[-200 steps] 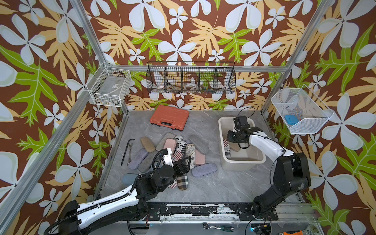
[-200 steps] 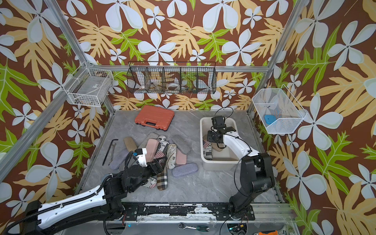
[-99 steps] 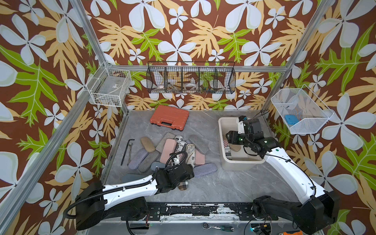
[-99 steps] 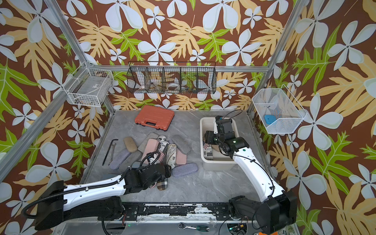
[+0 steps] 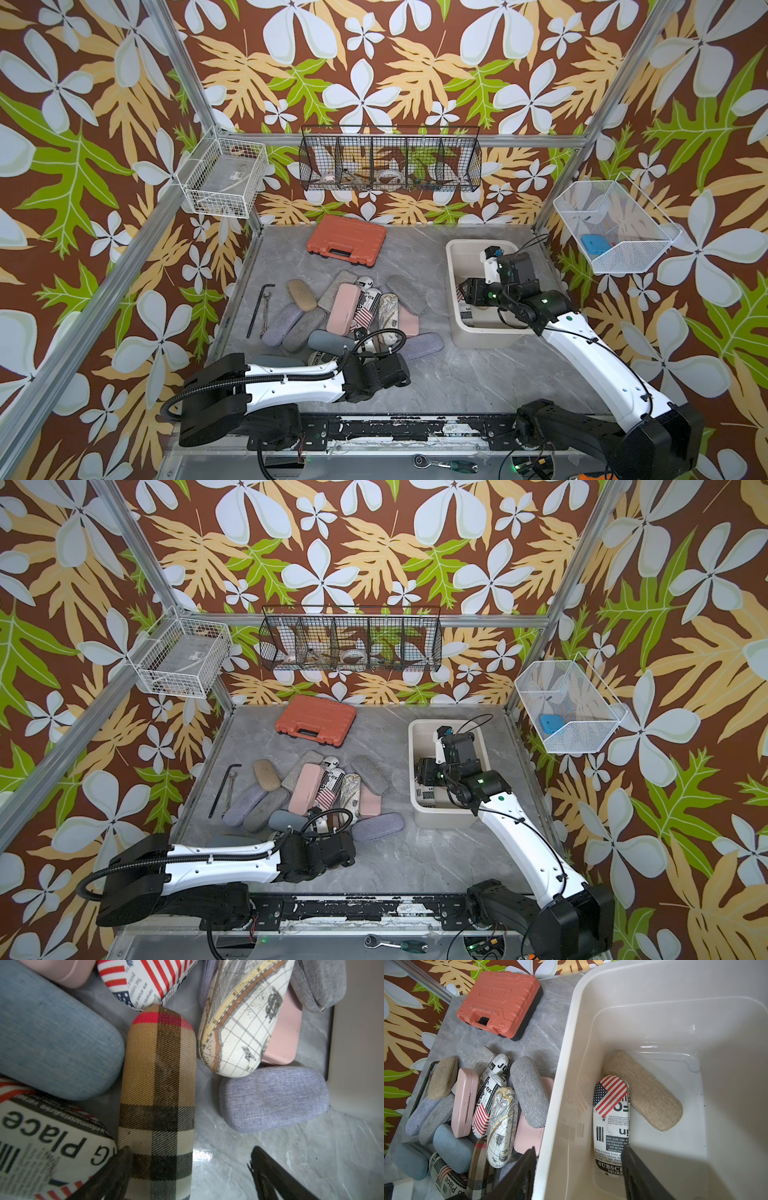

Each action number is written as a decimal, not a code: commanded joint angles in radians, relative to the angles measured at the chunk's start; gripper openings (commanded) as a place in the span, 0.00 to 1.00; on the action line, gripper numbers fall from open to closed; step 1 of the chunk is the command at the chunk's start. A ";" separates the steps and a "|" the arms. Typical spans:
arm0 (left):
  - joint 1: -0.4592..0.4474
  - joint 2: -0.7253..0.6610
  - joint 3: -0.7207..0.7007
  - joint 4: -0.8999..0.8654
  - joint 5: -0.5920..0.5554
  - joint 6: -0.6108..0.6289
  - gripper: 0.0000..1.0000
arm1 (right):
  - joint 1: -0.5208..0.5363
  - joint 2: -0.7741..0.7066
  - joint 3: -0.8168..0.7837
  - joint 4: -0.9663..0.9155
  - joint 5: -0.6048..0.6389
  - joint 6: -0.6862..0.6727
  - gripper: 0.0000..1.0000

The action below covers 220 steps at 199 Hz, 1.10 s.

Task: Put the glasses cases into the storage boxes
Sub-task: Pick up the glasses case.

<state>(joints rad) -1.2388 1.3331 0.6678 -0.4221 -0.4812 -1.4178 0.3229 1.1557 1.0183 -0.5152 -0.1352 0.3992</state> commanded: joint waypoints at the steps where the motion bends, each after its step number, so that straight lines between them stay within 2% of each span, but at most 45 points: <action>1: -0.002 0.028 -0.007 -0.020 0.050 -0.042 0.92 | 0.002 -0.012 -0.005 0.041 -0.029 -0.008 0.65; 53: -0.006 0.008 0.030 -0.089 0.015 -0.021 0.92 | 0.002 -0.045 -0.034 0.052 -0.046 -0.006 0.65; 110: -0.004 0.066 -0.015 0.008 0.010 -0.032 0.91 | 0.001 -0.052 -0.044 0.065 -0.049 -0.013 0.65; 155: 0.010 0.062 -0.037 0.064 0.011 0.014 0.83 | 0.002 -0.087 -0.089 0.108 -0.055 0.018 0.64; 189: 0.031 0.051 -0.042 0.055 0.009 0.036 0.74 | 0.002 -0.085 -0.090 0.104 -0.059 0.010 0.62; 220: 0.054 0.051 -0.046 0.032 0.037 0.063 0.71 | 0.001 -0.089 -0.083 0.104 -0.071 0.009 0.62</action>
<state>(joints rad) -1.1965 1.3872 0.6220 -0.3519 -0.4534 -1.3834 0.3229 1.0702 0.9257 -0.4335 -0.1890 0.4114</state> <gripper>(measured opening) 0.710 0.623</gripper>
